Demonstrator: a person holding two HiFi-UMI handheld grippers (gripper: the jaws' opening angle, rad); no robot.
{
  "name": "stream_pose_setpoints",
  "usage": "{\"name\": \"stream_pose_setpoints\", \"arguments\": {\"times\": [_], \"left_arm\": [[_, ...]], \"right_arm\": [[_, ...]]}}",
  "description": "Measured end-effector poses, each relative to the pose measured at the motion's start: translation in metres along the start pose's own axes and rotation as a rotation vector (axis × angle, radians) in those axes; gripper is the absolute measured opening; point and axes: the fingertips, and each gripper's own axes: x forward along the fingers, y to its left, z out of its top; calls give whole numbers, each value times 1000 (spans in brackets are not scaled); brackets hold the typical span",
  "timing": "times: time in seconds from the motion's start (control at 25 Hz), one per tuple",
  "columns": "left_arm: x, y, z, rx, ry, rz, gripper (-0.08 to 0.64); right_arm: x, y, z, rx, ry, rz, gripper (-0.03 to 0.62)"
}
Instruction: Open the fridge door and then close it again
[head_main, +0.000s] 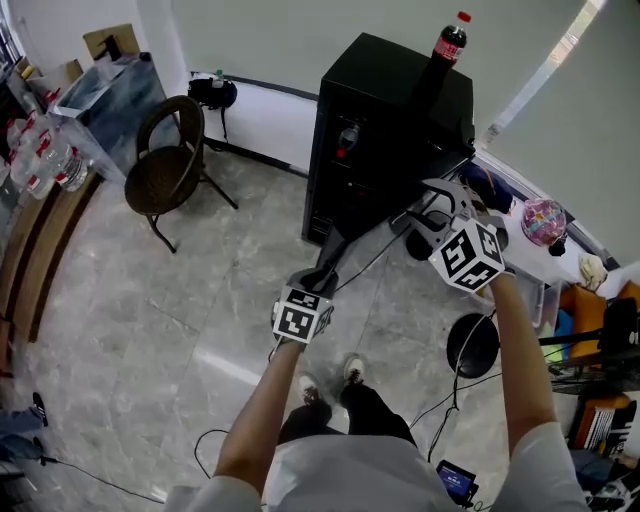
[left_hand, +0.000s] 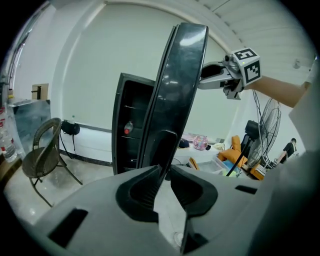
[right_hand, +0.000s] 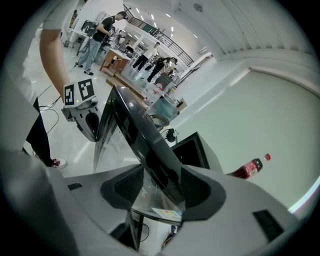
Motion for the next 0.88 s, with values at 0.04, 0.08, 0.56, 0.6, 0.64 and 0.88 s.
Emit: {"name": "stream_pose_setpoints", "arguments": {"times": [0.04, 0.08, 0.56, 0.6, 0.64, 0.88], "left_arm": [[0, 5, 1, 2, -3, -3, 67], [0, 9, 3, 2, -7, -4, 67], [15, 76, 29, 29, -7, 9, 67], [17, 82, 32, 30, -6, 11, 67], [19, 88, 36, 30, -7, 14, 67], [36, 121, 58, 52, 0, 14, 69]], "right_arm": [[4, -2, 1, -4, 1, 0, 229], [8, -3, 3, -5, 0, 3, 229], [42, -26, 16, 11, -28, -2, 201], [44, -28, 16, 5, -24, -4, 198], [47, -31, 17, -4, -19, -8, 193], [67, -47, 16, -36, 17, -40, 179]]}}
